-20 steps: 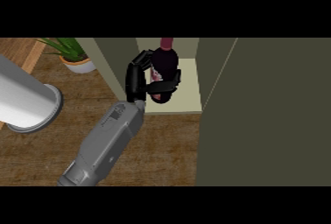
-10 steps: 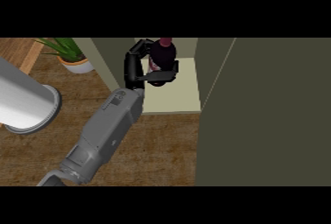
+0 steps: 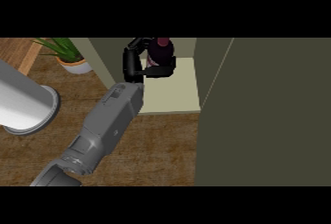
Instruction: Pick up the wine, place it into the cabinet and close the cabinet
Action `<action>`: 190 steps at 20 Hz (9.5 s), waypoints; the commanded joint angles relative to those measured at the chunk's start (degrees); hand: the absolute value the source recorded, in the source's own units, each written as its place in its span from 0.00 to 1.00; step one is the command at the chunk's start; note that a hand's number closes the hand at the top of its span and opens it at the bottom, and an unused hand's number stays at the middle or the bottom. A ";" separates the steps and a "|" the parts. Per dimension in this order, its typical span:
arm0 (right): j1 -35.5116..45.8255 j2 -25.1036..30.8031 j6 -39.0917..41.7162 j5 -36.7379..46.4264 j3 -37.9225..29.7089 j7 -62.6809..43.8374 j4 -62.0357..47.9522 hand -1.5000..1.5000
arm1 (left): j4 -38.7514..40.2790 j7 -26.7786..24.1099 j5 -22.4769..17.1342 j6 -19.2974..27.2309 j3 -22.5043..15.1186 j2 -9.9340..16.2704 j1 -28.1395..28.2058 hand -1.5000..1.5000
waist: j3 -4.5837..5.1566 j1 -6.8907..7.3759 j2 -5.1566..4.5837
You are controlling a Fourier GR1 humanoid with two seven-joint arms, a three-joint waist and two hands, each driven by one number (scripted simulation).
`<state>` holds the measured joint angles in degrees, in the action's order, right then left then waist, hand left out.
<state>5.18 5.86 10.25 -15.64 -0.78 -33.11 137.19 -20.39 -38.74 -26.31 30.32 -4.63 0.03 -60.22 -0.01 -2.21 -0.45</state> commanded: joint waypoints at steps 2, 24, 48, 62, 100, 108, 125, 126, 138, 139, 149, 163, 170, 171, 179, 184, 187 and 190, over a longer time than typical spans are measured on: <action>-6.01 -0.67 1.80 -3.01 -0.43 1.69 4.78 0.00 | 2.06 1.50 -4.03 -1.72 4.34 -0.04 -2.28 1.00 | 0.00 -0.31 -0.04; -1.97 -0.58 1.19 -1.18 2.09 1.73 2.27 0.00 | 13.40 -3.95 -3.18 -3.02 6.56 1.28 -4.15 0.00 | 0.04 -1.41 -0.83; -2.94 0.39 1.19 -2.11 1.97 0.42 4.73 0.00 | 14.94 -9.91 -0.50 -4.00 7.47 2.50 0.53 0.00 | 0.07 -1.98 -0.87; -0.69 -0.10 0.36 -1.27 3.11 0.89 2.79 0.00 | 14.16 -9.29 1.06 -9.41 6.46 0.35 -1.80 0.00 | 0.07 -0.60 -0.48; -5.12 0.62 -2.34 1.24 3.29 -1.19 8.66 0.00 | -41.35 -7.60 -16.30 12.20 -36.71 0.44 36.45 0.00 | 0.00 2.09 0.69; -3.95 0.75 -1.74 0.37 2.41 0.62 5.64 0.00 | -61.60 -1.35 -9.63 24.93 -42.92 1.54 45.58 0.00 | -0.02 2.35 0.71; -5.58 1.07 2.57 -4.30 6.26 -2.96 6.01 1.00 | -90.30 2.08 -2.77 19.33 -49.20 21.24 65.59 0.00 | 0.02 2.41 0.67; -4.50 2.71 1.86 -6.38 5.11 -7.29 9.24 1.00 | -87.93 2.50 -4.96 16.11 -44.80 21.21 63.31 0.00 | 0.05 2.05 0.62; -10.68 0.87 5.04 -11.85 11.04 -8.93 7.88 1.00 | -99.10 0.64 -8.86 8.20 -38.41 34.07 73.98 0.00 | 0.07 2.30 0.72; -13.43 0.92 5.88 -11.42 11.54 -8.33 8.62 1.00 | -97.16 1.89 -9.00 9.11 -37.16 32.65 72.25 0.00 | 0.02 1.76 0.64; -13.14 0.20 8.76 -4.98 26.93 -8.85 11.84 1.00 | -102.45 -3.74 -14.91 0.93 -26.48 40.06 83.78 0.00 | 0.10 2.60 0.93; -7.26 -5.83 -8.83 16.12 55.25 -7.07 4.49 1.00 | -103.13 -1.48 -24.15 -12.40 -9.20 47.69 91.66 0.00 | 0.15 2.68 1.25; 0.66 -5.74 -17.12 22.12 59.40 -8.59 3.12 1.00 | -99.00 0.73 -26.68 -16.83 -6.13 47.58 89.96 0.00 | 0.19 2.33 1.03; 3.26 -5.73 -19.51 22.07 59.59 -5.33 -1.93 1.00 | -99.29 2.20 -28.89 -17.10 -3.89 48.27 88.37 0.00 | 0.19 2.62 0.89; 18.26 -5.49 -29.21 22.30 54.78 -9.86 -6.53 1.00 | -103.10 5.97 -29.95 -18.52 -3.26 48.16 87.79 0.00 | 0.18 3.70 0.69; 27.56 -5.40 -32.91 14.45 50.28 -8.91 -12.33 1.00 | -99.58 6.09 -27.65 -17.10 -6.80 44.78 84.32 0.00 | 0.20 3.82 0.22; 33.65 -5.41 -36.47 11.21 49.45 -9.53 -15.42 1.00 | -100.07 6.91 -27.24 -16.78 -7.19 44.64 83.33 0.00 | 0.25 4.31 0.24; 42.12 -5.55 -36.94 5.96 42.25 -8.03 -20.91 1.00 | -99.52 7.57 -26.93 -15.30 -7.54 43.17 81.60 0.00 | 0.19 4.46 0.07</action>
<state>36.52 4.82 -24.56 -5.28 46.01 -42.33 125.20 -120.88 -31.86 -54.08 14.09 -10.97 44.68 23.41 0.19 2.01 -0.15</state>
